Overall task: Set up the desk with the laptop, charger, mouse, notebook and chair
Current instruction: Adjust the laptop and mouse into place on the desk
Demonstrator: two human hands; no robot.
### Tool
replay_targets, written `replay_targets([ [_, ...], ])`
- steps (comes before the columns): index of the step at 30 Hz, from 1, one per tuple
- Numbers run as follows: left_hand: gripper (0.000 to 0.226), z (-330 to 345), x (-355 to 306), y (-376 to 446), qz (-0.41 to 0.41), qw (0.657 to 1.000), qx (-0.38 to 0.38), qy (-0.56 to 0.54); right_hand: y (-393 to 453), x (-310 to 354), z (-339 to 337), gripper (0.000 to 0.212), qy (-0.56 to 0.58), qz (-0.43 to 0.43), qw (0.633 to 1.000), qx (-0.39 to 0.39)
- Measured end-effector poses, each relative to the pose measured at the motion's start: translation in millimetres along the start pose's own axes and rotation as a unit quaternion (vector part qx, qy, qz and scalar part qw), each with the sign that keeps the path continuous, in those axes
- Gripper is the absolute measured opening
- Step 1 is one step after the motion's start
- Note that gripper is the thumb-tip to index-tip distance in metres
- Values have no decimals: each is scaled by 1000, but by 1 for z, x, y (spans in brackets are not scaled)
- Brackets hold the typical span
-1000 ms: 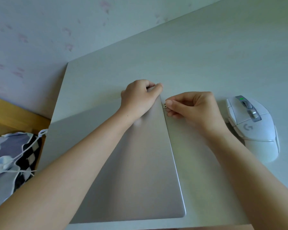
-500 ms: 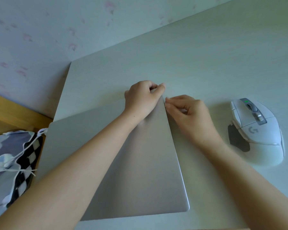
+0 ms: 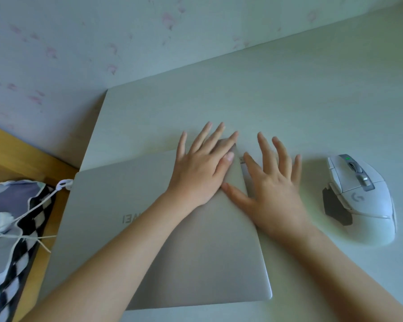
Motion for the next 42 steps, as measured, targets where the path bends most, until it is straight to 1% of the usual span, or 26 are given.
replay_targets([
  [2,58,7,2,-7,1,999,38,8,-3,1,2,77,-34,1,999,7],
  [4,61,10,1,-9,3,999,43,-13,-4,1,2,78,-49,4,999,18],
  [10,61,9,3,-10,-2,998,7,-60,-3,2,9,80,-32,18,997,68],
  [14,59,7,2,-8,0,998,-10,-68,-4,3,8,68,-15,19,997,78],
  [16,59,7,2,-8,0,998,-13,-67,-5,6,8,66,-12,19,997,69],
  [20,59,7,4,-7,0,998,-12,-62,-6,8,8,77,-30,19,998,45],
  [22,60,7,3,-8,3,999,-14,-53,-6,8,7,79,-40,22,998,39],
  [24,60,6,3,-8,3,999,-12,-52,-7,7,5,74,-51,32,998,27],
  [26,57,3,2,-8,6,999,-21,-42,-10,6,-4,63,-69,28,997,1],
  [29,48,-9,-5,-9,14,998,-64,0,-20,3,-28,42,-130,-6,990,-50],
  [31,45,-15,-18,-12,11,997,-82,0,-27,-8,-50,33,-154,-11,985,-78],
  [34,48,-14,-46,-18,21,996,-84,-38,-36,-36,-75,35,-186,13,978,-94],
  [36,46,-9,-59,-25,28,995,-88,-49,-40,-57,-83,40,-202,34,975,-86],
  [38,44,-7,-59,-29,15,993,-101,-65,-41,-72,-86,43,-201,53,975,-73],
  [40,43,-6,-57,-30,7,991,-109,-73,-41,-80,-87,42,-179,56,979,-75],
  [42,41,-6,-59,-31,10,991,-112,-79,-41,-77,-88,35,-159,39,982,-90],
])
Point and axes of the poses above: each hand's wrist, its own y-axis towards the middle knuckle, its own z-axis out of the palm, x = y × z, the point moved 10 cm from there along y, towards the middle knuckle, and after that the axes turned 11 degrees about z, right-handed, at the moved point
